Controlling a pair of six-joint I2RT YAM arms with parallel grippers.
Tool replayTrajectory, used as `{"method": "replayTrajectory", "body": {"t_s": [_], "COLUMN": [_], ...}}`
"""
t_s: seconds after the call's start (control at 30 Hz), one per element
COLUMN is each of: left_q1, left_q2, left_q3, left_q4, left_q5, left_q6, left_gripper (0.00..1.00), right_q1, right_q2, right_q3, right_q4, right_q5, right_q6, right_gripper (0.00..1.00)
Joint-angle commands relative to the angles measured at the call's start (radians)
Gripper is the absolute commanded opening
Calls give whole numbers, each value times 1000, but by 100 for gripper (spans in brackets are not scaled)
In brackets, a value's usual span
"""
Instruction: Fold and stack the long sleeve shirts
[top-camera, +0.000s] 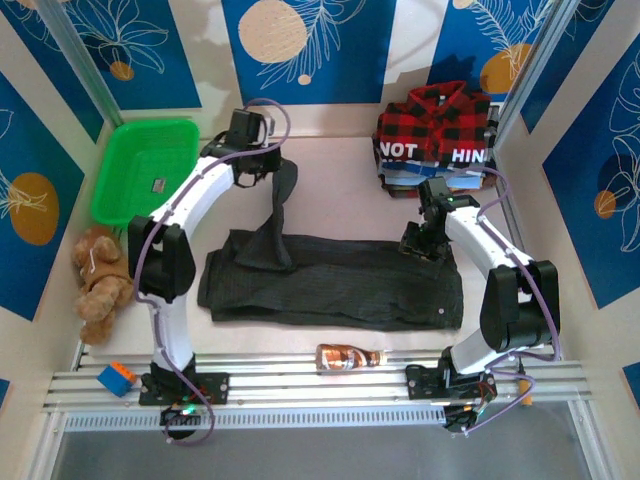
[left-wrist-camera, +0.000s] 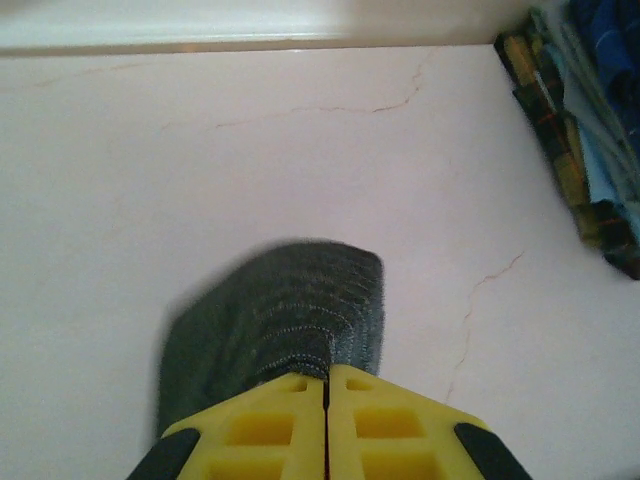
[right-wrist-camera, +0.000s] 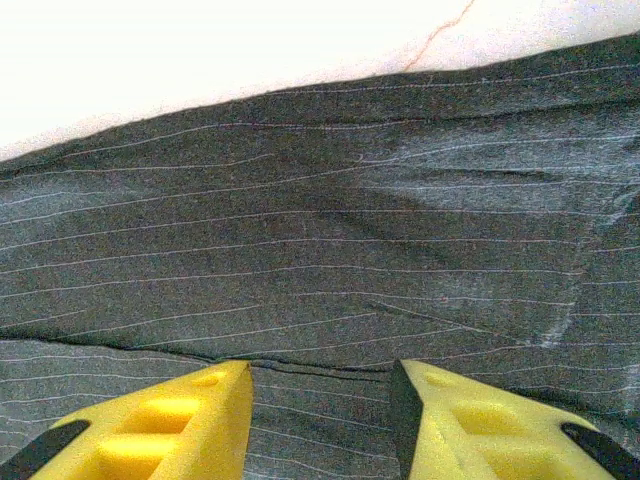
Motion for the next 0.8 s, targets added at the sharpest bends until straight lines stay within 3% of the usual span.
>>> {"method": "replayTrajectory", "body": {"t_s": [0.0,0.1,0.23,0.4,0.47,0.63,0.77], "left_q1": [-44,-111,-174,-233,-241,-191,-72], "left_q2": [79,164,204,199,161,-82,-268], "left_q3": [107,209,235,225,211,66,-98], "left_q4": [-168,-249,-252,-163,-127,5,-132], "left_q5": [-156,-215,-154,100,164,265,152], "left_q6": [103,124,51,-57,-107,-214,-286], "left_gripper": [10,11,14,47,55,76,80], "right_q1": [8,15,22,25,34,86,194], "right_q2": [6,15,21,26,28,31,62], "right_q3": [3,7,15,12,14,38,93], "right_q4": [4,10,17,32,37,62,170], "right_q5": [-37,-49,-58,-79,-83,-143,-247], "right_q6": [0,6,21,59,71,109,159], "right_gripper": [42,42,42,42,42,43,48]}}
